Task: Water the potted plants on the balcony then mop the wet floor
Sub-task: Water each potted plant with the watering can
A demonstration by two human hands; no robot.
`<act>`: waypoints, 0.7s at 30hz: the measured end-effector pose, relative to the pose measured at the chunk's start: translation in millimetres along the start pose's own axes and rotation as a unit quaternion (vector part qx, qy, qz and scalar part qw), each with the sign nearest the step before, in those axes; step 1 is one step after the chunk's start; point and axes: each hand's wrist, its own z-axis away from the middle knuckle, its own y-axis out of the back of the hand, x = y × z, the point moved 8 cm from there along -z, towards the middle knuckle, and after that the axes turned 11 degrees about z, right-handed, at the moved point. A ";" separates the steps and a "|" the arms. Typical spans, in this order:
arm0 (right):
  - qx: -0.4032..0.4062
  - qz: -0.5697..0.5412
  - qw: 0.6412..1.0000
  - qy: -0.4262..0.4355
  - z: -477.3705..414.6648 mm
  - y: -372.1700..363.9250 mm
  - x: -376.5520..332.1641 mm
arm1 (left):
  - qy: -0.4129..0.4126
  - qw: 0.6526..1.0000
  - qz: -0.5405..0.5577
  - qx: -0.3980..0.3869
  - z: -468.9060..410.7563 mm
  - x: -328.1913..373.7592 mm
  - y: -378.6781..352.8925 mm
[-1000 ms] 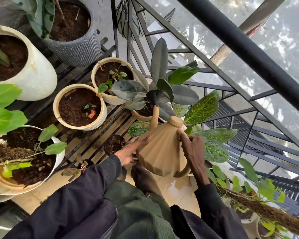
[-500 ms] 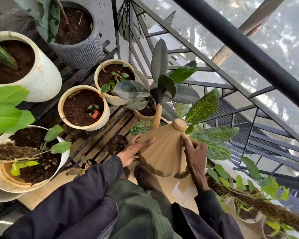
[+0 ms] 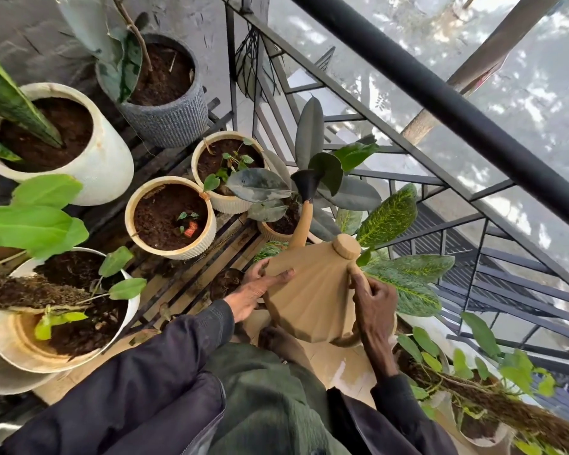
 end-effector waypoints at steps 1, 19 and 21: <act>0.000 -0.002 1.000 -0.003 1.7 0.4 -0.5 | -0.003 1.000 -0.004 0.002 0.6 2.3 0.9; -0.085 0.012 0.991 0.100 -33.2 -39.1 -128.3 | -0.073 0.994 0.046 0.063 46.5 79.2 53.8; -0.107 0.020 0.986 0.126 -41.7 -46.6 -151.2 | -0.078 0.992 0.061 0.075 51.7 89.4 57.2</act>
